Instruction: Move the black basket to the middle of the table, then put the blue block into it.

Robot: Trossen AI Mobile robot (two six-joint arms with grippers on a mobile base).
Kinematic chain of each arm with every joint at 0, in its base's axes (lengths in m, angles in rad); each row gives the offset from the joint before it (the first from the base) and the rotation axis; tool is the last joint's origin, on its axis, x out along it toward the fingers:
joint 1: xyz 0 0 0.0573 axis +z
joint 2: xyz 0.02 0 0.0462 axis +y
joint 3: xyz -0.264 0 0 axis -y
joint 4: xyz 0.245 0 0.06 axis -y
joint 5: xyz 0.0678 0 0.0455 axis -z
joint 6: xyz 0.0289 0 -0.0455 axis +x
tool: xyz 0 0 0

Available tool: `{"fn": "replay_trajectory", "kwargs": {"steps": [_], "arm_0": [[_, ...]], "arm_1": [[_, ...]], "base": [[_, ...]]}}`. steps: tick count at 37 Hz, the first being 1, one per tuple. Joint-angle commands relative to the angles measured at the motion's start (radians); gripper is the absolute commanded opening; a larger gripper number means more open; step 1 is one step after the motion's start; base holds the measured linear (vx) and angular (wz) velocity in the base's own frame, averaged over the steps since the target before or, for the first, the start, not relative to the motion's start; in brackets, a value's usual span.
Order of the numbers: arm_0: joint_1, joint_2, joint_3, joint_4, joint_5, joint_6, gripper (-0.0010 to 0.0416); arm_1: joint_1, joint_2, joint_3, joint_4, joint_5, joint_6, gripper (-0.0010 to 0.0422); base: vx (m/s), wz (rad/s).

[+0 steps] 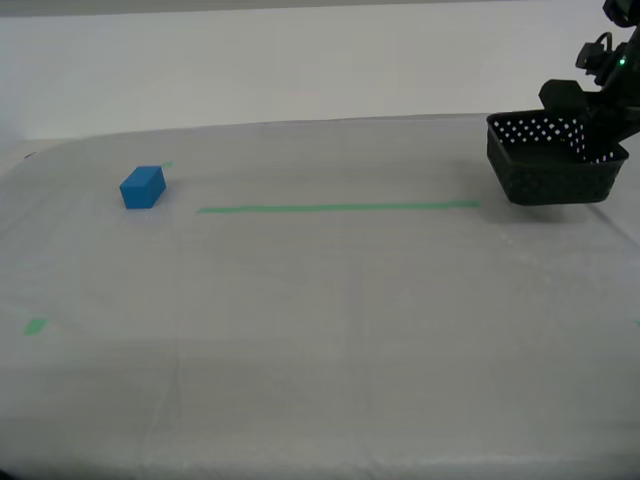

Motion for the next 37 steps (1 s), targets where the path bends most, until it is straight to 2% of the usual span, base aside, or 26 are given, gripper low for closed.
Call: {"fn": "replay_trajectory", "kwargs": {"steps": [1,10,21,37], "arm_0": [[0.008,-0.019,0.001,-0.021,0.000,0.006,-0.0001],[0.039,-0.046,0.000,-0.050,0.000,0.023,-0.0001],[0.103,-0.069,0.000,-0.055,0.000,0.101,-0.0001],[0.201,-0.145,0.006,-0.086,0.000,0.170,-0.0001]], "arm_1": [[0.000,0.000,0.000,0.006,-0.001,0.001,0.0000],[0.000,0.000,0.000,0.006,-0.001,0.001,0.0000],[0.000,0.000,0.001,0.006,-0.001,0.001,0.0000],[0.000,0.000,0.000,0.006,-0.001,0.001,0.0000]], "base": [[0.000,0.000],[0.000,0.000],[0.000,0.000],[0.000,0.000]]}}
